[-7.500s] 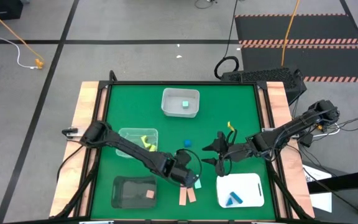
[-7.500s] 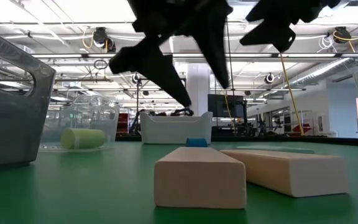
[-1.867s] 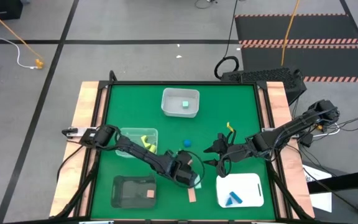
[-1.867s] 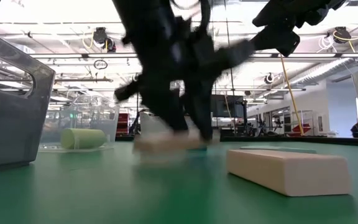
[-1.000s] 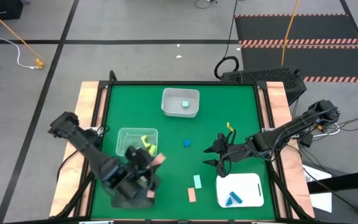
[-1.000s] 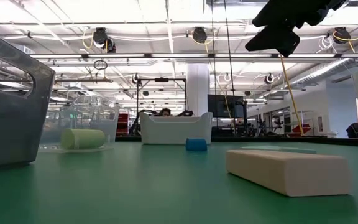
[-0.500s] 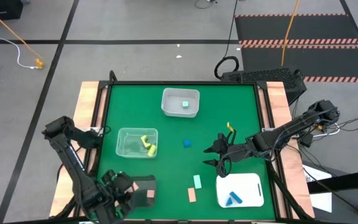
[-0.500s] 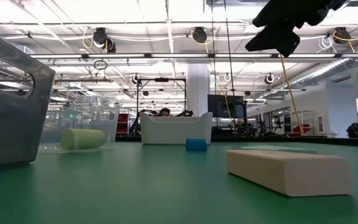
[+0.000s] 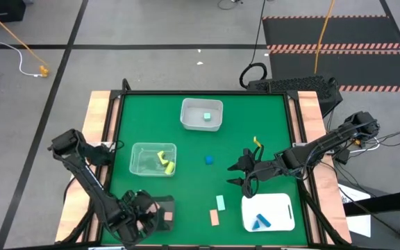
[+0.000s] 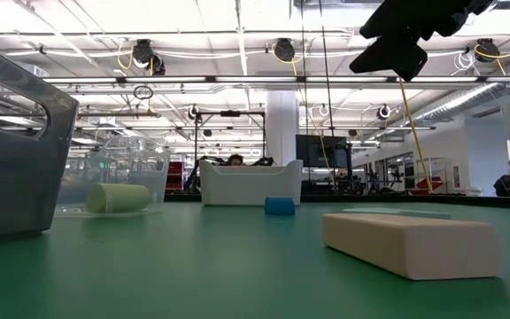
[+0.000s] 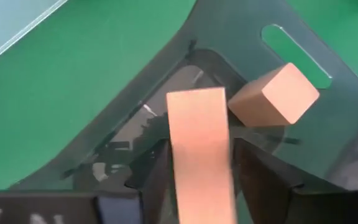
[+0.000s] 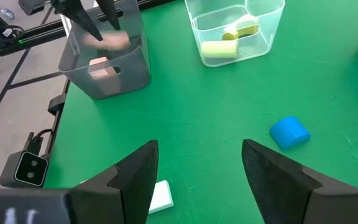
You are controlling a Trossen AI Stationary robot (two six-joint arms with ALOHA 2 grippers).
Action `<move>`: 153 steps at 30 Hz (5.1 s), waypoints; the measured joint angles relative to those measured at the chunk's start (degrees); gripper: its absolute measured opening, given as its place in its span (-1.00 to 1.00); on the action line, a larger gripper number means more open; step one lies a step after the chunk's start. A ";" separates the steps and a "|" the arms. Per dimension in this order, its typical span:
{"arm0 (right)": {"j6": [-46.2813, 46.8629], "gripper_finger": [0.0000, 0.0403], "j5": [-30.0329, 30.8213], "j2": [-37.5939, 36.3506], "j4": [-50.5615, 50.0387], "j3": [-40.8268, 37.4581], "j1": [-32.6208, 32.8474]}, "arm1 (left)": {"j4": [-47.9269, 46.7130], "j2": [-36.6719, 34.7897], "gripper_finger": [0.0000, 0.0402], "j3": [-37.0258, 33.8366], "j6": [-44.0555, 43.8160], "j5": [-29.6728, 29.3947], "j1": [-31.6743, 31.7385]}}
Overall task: Sort & place blocks by color
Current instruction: Put the left light brown block into the black bin, then put the right light blue square block into the top white bin
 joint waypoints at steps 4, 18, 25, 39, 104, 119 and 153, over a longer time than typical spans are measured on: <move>0.00 0.10 0.00 0.00 0.00 0.00 -0.02 | -0.82 -0.17 0.14 0.00 2.69 -0.04 0.47; 0.00 0.10 -0.01 0.00 0.00 0.00 -0.02 | -0.34 -13.22 -0.09 0.11 9.48 -12.97 5.49; 0.00 0.10 -0.02 0.00 0.00 0.00 -0.02 | 12.27 -13.92 -0.18 0.11 21.38 -16.08 10.43; 1.32 0.10 0.04 0.00 5.77 0.00 0.00 | 41.97 -13.92 -0.18 0.11 44.71 -16.19 21.28; 43.78 0.10 -17.62 -9.41 -58.81 -0.02 -11.98 | 41.05 -13.89 -0.18 0.07 61.26 5.95 41.62; 44.40 0.10 -16.05 4.44 -55.51 -0.02 -5.48 | 41.05 -13.89 -0.18 0.07 60.45 5.95 41.40; 39.96 -0.42 -13.74 -2.54 -34.21 -5.76 -6.36 | 41.03 -13.89 -0.18 0.07 59.09 5.48 41.29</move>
